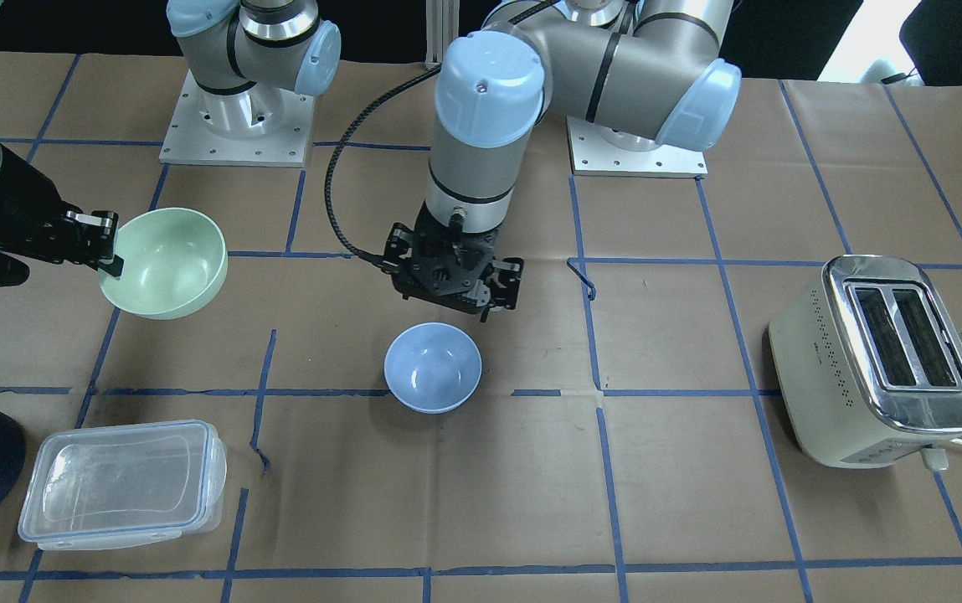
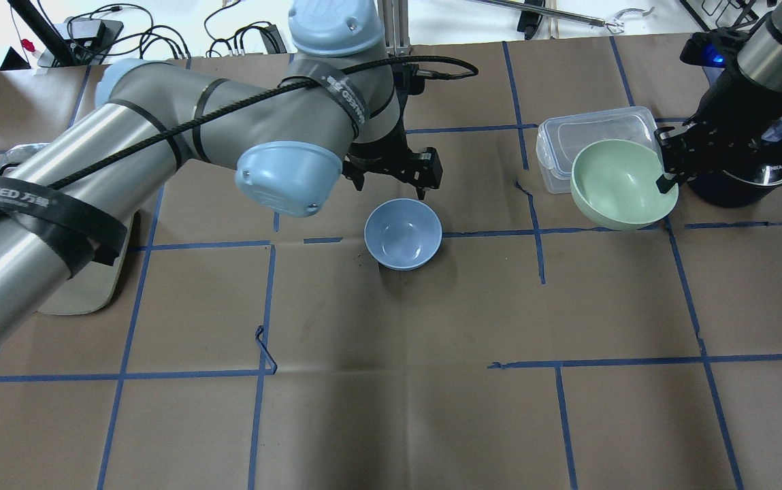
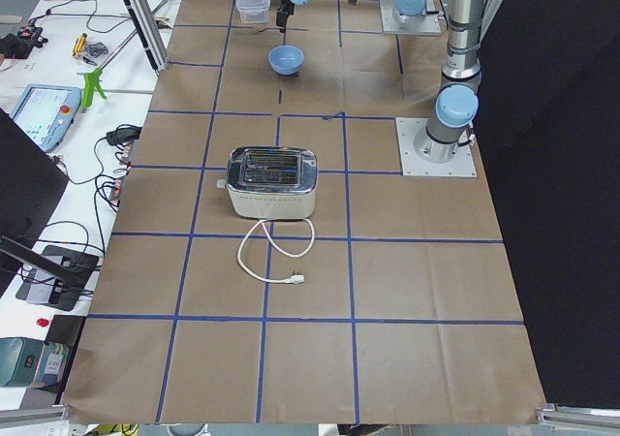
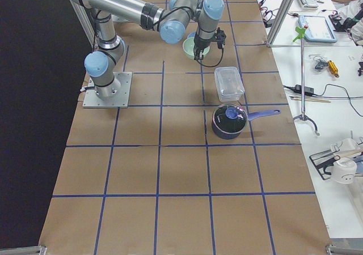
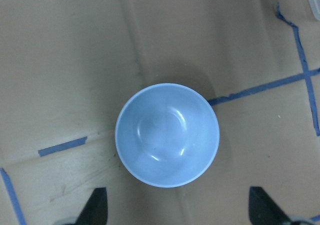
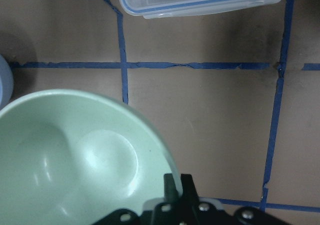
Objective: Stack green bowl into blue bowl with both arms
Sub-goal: 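Release the blue bowl and raise the left gripper away, then carry the green bowl over the blue bowl with the right gripper and lower it in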
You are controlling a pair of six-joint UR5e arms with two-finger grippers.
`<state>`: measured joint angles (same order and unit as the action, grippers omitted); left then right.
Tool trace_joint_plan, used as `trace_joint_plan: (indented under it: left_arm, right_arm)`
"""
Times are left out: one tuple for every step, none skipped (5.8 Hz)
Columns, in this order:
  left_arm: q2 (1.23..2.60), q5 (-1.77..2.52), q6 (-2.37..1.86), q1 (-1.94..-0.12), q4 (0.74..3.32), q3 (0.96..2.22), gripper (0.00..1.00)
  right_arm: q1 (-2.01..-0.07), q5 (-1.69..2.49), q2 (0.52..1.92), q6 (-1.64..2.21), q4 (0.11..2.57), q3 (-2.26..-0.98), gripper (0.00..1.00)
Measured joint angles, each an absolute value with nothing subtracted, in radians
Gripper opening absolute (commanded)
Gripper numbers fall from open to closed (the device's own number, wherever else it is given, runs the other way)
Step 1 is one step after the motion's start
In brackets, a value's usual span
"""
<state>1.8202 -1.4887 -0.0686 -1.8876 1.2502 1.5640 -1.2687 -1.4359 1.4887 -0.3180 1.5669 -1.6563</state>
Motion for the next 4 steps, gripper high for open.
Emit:
trace_joint_plan:
  left_arm:
    - [1.744,-1.490,-0.011,-1.797,1.359,1.564,0.99]
    - [1.673,-1.495,0.026,-1.723,1.462,1.564,0.99]
    - [1.630,-1.516,0.037,-1.692,1.513,1.564,0.99]
    - [1.606,-1.544,0.039,-1.682,1.536,1.558,0.99]
  right_arm:
    - [-1.300,-1.430,1.484,-0.276,1.577,-1.651,0.07]
    - [-1.366,-1.429,1.471,-0.187,1.619,-1.650,0.07]
    - [-1.450,-1.429,1.448,-0.074,1.677,-1.649,0.07]
    - [-1.550,-1.428,1.415,0.059,1.749,-1.648,0.07]
